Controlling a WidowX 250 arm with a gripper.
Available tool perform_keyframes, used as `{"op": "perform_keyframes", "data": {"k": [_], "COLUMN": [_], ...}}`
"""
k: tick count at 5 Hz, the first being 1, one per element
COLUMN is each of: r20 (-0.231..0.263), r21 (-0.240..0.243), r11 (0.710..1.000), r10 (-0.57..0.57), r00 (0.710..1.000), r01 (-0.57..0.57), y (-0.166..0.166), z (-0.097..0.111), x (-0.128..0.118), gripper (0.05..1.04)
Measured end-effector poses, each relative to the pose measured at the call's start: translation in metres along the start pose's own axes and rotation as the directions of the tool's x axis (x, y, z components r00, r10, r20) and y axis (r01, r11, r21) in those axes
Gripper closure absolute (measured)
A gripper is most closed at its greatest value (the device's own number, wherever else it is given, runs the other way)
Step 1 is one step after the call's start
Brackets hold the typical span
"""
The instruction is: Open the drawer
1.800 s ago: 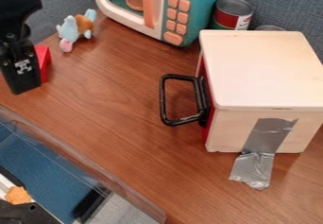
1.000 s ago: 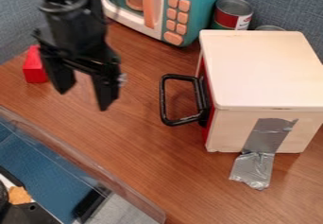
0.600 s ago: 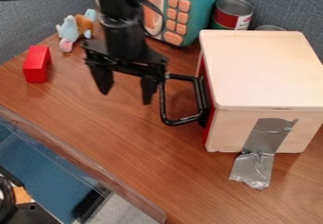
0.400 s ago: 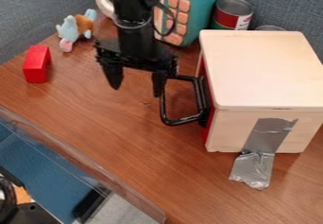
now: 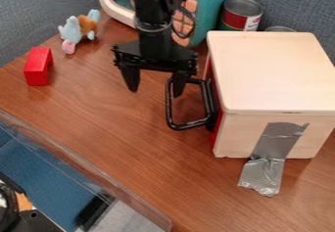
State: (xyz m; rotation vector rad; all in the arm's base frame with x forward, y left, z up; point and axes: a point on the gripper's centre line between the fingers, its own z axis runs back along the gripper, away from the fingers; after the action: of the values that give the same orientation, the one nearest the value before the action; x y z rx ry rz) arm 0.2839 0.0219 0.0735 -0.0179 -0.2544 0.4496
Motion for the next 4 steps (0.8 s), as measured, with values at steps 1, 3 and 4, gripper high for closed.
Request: {"op": "perform_keyframes", "data": {"k": [1,3,4], "r20": [-0.007,-0.026,-0.051], "r21": [0.002,0.032,0.048], "r11": [1.000,0.999,0.999], "r10": [0.016,-0.006,-0.009], "r00": [1.000,1.000,0.999], "r01": [-0.016,0.007,0.012], "y": [-0.004,-0.009,-0.006], "z": [-0.013,-0.036,-0.052], "x": [0.000,-0.002,-0.007], "gripper": [0.085,0.133,0.425]}}
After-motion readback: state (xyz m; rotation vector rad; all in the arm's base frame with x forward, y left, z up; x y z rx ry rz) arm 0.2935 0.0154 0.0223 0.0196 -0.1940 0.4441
